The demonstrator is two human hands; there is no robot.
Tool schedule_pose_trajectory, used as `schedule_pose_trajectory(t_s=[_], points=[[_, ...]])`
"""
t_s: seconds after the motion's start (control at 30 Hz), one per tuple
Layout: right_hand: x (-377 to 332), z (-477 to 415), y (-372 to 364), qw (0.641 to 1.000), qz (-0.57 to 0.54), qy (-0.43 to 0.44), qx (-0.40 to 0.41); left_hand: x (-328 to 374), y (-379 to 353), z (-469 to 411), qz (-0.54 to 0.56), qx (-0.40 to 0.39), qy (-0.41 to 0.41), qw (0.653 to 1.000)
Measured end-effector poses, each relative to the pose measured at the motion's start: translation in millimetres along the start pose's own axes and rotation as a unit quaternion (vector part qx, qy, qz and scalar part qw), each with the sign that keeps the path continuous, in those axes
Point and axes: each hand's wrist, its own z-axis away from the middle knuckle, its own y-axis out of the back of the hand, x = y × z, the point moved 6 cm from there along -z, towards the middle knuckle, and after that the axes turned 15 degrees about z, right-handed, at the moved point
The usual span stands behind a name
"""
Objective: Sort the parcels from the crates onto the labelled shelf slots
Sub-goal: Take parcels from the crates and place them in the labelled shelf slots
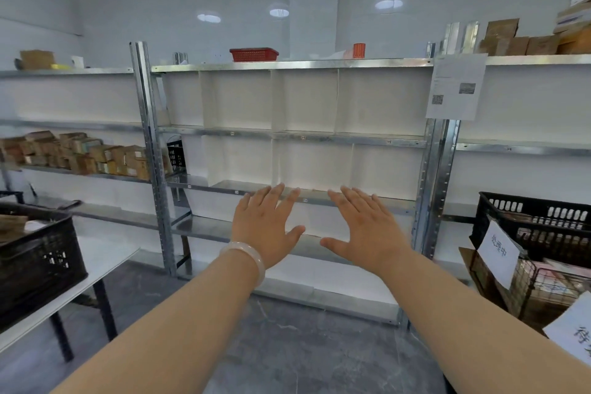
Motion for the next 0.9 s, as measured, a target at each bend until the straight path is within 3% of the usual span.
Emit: schedule_pose_trajectory(t_s=[0.53,0.9], points=[[-189.4,-220.5,-80.4,0.996,-0.055,0.073,0.005,-275.8,-20.6,-54.1,-0.057,-0.007,0.083,0.995],[-362.0,-346.3,-152.4,0.971,-0.132,0.199,0.005,-457.1,-29.9,-28.8,-0.099,-0.011,0.195,0.976]])
